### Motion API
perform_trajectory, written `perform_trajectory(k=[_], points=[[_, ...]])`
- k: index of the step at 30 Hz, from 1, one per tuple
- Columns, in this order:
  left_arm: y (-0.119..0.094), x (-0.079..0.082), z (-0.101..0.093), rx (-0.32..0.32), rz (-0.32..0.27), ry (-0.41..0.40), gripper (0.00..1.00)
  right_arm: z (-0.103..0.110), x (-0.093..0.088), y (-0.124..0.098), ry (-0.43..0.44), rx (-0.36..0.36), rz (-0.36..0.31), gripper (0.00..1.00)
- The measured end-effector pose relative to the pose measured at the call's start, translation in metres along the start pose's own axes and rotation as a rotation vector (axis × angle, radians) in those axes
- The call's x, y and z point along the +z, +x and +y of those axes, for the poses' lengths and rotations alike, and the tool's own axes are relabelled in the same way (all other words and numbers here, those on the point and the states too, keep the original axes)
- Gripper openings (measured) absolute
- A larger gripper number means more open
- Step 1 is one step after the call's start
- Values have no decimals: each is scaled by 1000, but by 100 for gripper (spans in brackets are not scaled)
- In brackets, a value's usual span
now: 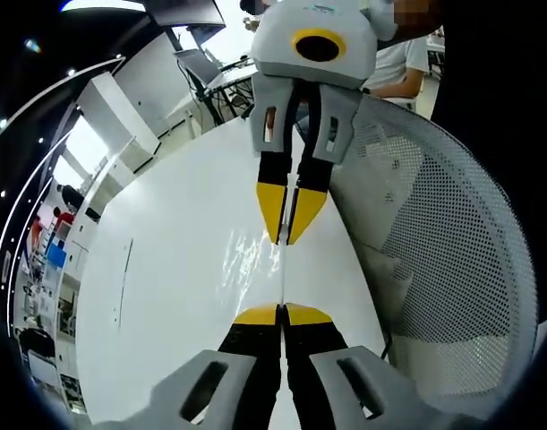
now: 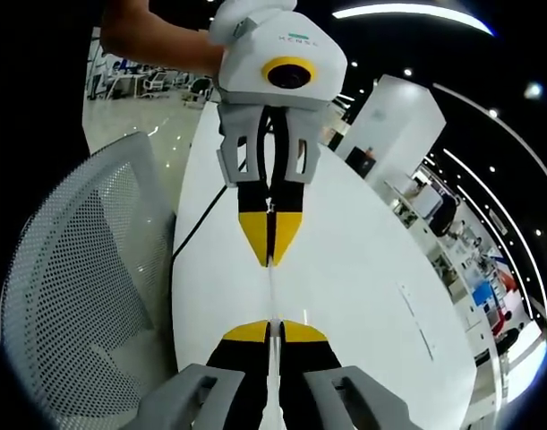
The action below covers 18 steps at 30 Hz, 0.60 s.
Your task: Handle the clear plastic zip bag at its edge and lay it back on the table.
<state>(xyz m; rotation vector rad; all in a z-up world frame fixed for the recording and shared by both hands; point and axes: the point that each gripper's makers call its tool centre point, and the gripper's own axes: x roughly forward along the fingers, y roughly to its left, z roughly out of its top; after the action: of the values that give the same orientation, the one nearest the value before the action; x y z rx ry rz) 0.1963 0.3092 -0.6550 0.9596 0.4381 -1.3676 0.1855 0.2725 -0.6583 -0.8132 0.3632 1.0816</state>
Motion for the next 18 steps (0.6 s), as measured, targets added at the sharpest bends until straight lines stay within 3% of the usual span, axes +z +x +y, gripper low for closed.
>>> perform_trajectory(k=[18], points=[[-4, -2, 2, 6, -2, -6, 0, -2, -4, -5, 13, -11, 0, 0]])
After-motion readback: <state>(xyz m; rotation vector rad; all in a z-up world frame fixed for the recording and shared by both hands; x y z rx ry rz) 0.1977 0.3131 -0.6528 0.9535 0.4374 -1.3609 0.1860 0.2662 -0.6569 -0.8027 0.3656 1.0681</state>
